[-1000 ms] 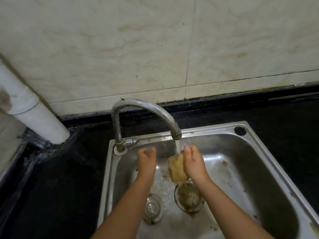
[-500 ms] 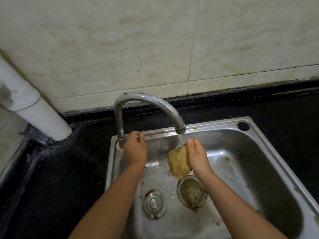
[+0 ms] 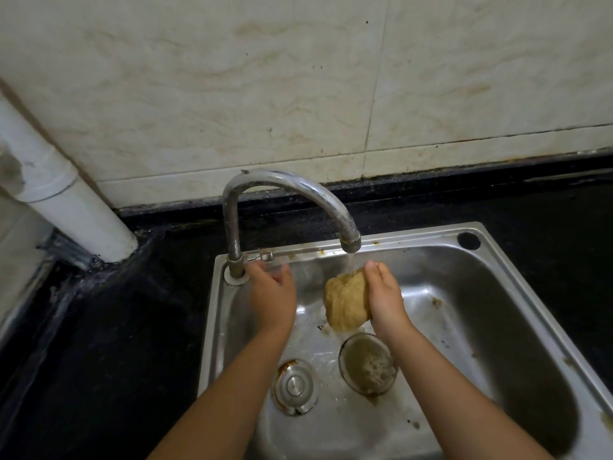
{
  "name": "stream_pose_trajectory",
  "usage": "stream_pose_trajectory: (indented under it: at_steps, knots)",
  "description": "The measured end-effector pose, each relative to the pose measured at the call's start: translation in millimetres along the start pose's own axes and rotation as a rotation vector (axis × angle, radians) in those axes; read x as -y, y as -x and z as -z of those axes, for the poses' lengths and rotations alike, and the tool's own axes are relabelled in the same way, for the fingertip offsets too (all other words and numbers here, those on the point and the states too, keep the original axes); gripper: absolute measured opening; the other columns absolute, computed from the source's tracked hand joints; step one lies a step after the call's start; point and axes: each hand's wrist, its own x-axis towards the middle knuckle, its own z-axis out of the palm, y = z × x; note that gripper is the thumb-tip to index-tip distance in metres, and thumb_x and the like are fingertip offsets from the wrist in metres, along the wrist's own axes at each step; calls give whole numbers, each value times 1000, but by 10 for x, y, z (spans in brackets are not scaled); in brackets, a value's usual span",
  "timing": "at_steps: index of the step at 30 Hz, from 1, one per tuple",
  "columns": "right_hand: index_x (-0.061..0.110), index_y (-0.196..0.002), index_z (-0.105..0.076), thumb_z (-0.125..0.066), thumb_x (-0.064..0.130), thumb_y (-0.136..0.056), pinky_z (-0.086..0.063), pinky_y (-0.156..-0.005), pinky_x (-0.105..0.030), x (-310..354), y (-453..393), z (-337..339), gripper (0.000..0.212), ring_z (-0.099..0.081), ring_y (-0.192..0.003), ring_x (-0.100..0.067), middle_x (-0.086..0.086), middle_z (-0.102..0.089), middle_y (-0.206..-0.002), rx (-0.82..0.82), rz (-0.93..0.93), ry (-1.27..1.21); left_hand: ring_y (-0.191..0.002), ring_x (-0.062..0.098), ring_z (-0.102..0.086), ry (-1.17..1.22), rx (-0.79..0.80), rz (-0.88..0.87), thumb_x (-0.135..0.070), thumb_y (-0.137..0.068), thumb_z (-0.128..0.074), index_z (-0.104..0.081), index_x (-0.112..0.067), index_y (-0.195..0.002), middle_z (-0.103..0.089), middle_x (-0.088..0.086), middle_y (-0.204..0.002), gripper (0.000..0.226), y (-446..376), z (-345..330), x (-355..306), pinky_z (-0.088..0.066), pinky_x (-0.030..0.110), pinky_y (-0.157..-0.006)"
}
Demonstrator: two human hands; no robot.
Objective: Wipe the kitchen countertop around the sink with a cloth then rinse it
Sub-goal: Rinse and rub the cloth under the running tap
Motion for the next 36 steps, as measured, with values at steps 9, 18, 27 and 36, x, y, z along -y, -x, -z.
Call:
stream_pose_trajectory:
  at_steps: [9,18,27,36]
  knots:
    - [19,-67,-42,-41,8,-94,-34,-54,-22,-94,34,97,30,-42,-61,-10,2,-45,-65,81,140,398,-83,28,-59,896,363,755,-27,-95,-46,-55,-1,-109,-60,19,-102,31,160,-471,11,-49,37,-69]
    - [10,-88,-63,-47,30,-95,-49,-66,-30,-188,-118,113,27,-62,-79,-23,-11,-67,-86,154,-366,-48,-74,20,-57,675,443,363,-21,-95,-47,-57,-13,-79,-59,9,-78,20,141,-538,-163,-48,32,-71]
    - [21,-76,-37,-43,13,-96,-38,-52,-13,-201,63,5,22,-43,-60,-6,3,-44,-69,-48,173,164,-81,26,-56,398,302,353,-41,-97,-32,-50,-15,-71,-55,9,-75,41,68,-652,-126,-47,39,-81]
    - [16,-82,-35,-26,27,-100,-29,-48,-17,-167,-83,23,23,-45,-63,-17,5,-40,-63,75,354,762,-59,17,-49,418,467,466,-38,-99,-29,-49,-11,-66,-50,6,-63,48,168,-665,-310,-40,26,-59]
